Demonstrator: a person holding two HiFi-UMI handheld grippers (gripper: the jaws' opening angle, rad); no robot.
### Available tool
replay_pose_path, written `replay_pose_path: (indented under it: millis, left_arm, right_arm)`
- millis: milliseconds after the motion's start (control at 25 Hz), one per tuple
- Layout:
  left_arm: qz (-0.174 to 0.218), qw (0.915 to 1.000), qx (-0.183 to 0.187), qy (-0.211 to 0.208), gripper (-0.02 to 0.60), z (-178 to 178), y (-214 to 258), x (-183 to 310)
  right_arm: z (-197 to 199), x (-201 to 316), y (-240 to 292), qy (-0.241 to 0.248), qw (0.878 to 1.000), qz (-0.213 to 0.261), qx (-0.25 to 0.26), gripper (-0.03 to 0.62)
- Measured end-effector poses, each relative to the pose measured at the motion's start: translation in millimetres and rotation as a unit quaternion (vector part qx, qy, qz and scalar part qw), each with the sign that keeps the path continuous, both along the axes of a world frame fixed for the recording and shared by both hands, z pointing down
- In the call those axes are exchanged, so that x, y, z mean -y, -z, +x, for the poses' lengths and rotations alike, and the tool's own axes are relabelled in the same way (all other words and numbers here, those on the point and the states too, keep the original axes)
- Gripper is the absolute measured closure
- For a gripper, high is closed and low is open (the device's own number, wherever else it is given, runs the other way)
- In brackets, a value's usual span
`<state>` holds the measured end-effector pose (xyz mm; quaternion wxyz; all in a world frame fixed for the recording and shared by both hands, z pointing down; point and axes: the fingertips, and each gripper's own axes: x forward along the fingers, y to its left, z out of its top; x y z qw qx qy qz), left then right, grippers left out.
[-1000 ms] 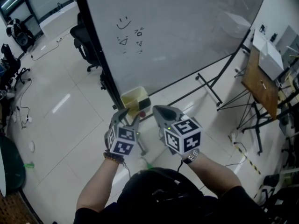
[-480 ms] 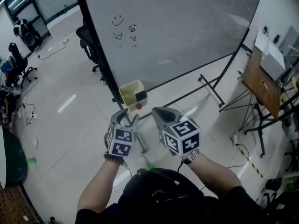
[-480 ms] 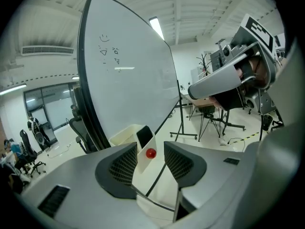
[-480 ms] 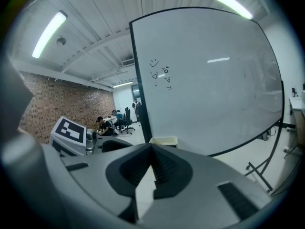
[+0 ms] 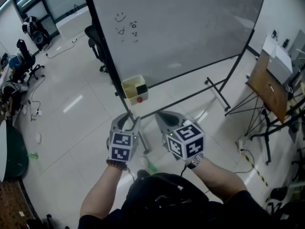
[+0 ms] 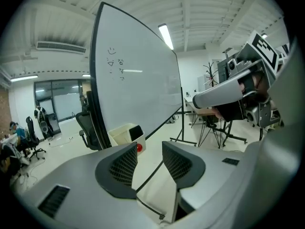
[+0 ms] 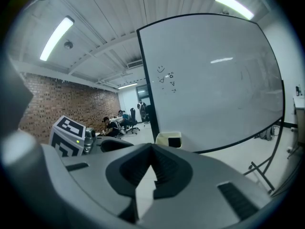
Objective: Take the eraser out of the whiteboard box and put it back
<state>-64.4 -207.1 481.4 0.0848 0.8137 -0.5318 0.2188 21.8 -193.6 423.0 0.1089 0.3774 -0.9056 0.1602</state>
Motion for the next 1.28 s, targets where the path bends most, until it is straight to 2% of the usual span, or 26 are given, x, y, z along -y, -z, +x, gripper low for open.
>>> replay_pose_path:
  millis: [160,640,960,1040,1280]
  left_arm:
    - [0.003,0.9997,-0.016,0.017,0.436,3.3,4.5,-19.1]
    - [0.006,0.9992,-0.015,0.036,0.436,-1.9,10.5,-60.8]
    - [0.013,0.9996,-0.018,0.016,0.436,-5.8,20.6,-85.8]
    - [0.016,0.9996,-0.019,0.009,0.462,-8.4,23.3,-94.1]
    - [0.023,0.9993,-0.025,-0.014,0.486,-17.2,31.9,-124.2]
  right_arm:
    - [5.2,-17.9,-0.6,0.012,1.000,0.000,-0.001,0.572]
    - [-5.3,-52.7,-1.1,0.040,0.999,-0.004,0.003,0.572]
    - [-14.7,-78.2,5.5,0.030,1.000,0.004,0.003,0.572]
    - [-18.4,-87.5,6.4,0.024,1.000,0.005,0.001,0.572]
    - [-30.3,-120.6,12.2,0.003,1.000,0.012,-0.004,0.571]
